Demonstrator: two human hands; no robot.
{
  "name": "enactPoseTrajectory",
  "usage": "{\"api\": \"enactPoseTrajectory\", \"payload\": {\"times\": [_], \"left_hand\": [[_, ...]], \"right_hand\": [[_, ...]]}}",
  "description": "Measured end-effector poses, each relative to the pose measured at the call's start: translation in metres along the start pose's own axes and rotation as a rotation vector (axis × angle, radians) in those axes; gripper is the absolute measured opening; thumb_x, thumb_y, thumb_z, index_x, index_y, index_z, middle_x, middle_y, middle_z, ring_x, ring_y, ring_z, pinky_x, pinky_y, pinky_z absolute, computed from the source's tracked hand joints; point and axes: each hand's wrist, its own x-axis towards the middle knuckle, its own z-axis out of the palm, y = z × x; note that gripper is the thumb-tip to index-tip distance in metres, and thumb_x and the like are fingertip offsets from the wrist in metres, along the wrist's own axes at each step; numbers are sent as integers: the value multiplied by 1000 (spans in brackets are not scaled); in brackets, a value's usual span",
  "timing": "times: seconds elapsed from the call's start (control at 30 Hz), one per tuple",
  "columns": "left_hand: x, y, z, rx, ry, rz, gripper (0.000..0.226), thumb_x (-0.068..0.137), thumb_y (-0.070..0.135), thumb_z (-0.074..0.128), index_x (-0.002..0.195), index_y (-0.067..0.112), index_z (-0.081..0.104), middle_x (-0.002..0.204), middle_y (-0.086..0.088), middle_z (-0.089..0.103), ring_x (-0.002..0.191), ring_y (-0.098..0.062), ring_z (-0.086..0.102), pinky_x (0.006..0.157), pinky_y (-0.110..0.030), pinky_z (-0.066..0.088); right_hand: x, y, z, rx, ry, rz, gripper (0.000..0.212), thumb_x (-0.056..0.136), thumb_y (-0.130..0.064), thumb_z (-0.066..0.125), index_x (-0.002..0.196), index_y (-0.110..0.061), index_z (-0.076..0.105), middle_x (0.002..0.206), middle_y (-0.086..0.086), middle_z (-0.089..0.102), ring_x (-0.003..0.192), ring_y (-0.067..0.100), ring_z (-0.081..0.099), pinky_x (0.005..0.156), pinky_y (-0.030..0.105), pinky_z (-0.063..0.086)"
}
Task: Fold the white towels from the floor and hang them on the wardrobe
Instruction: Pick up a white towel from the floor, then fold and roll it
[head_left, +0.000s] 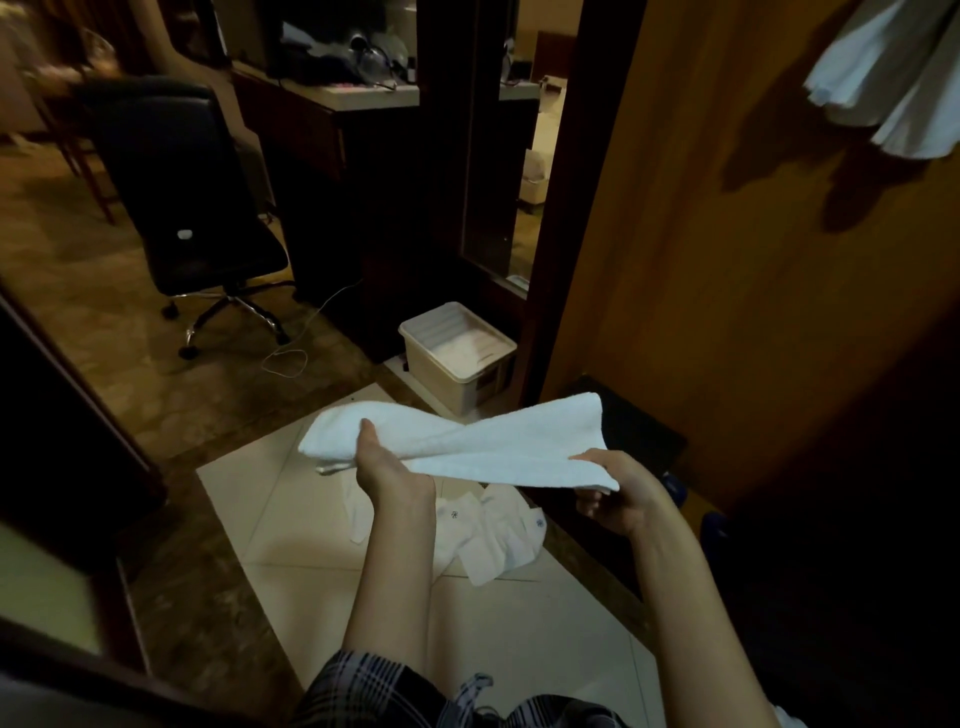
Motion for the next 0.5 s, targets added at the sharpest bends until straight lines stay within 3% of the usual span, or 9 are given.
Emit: {"api": "enactPoseTrajectory", "payload": {"times": [0.07, 0.13, 0.23, 0.3, 0.37, 0.5], "left_hand": [[-1, 2, 2, -9, 42, 47, 43, 94, 35, 56, 130, 18, 42, 116, -9, 53, 101, -27, 55, 97, -46, 47], [-4, 6, 1, -22, 71, 44, 50, 93, 35, 57, 136, 17, 39, 118, -10, 53, 99, -27, 54, 96, -46, 47], [1, 12, -1, -22, 141, 5, 54, 91, 33, 60, 138, 17, 38, 120, -11, 53, 98, -28, 53, 92, -45, 48], [0, 15, -1, -5, 150, -20, 56, 92, 32, 60, 140, 18, 36, 119, -12, 51, 96, -28, 51, 83, -43, 47], [5, 17, -2, 18, 132, -45, 60, 91, 32, 60, 143, 20, 33, 128, -12, 51, 97, -30, 51, 79, -42, 46], [6, 20, 2, 31, 73, -100, 60, 92, 28, 59, 145, 19, 31, 128, -12, 49, 112, -35, 52, 88, -48, 47]], "right_hand": [[-1, 0, 2, 64, -38, -62, 13, 94, -2, 45, 90, 0, 57, 53, 8, 48, 33, 8, 39, 37, 16, 29], [-9, -1, 4, 168, -140, -164, 18, 92, 4, 46, 102, -3, 59, 69, 10, 61, 42, 12, 57, 37, 18, 41], [-18, -4, 2, 180, -303, -262, 33, 88, 14, 37, 97, -6, 62, 78, 11, 66, 54, 14, 66, 42, 20, 48], [-19, -7, 1, 71, -360, -341, 25, 78, 7, 49, 93, -6, 65, 79, 11, 65, 54, 15, 63, 41, 20, 46], [-18, -11, -2, -50, -406, -411, 36, 51, -9, 64, 86, -10, 70, 78, 9, 67, 59, 17, 62, 46, 20, 47], [-17, -12, -10, -16, -603, -488, 43, 32, -17, 72, 75, -17, 76, 74, 5, 69, 59, 16, 65, 43, 22, 49]]}}
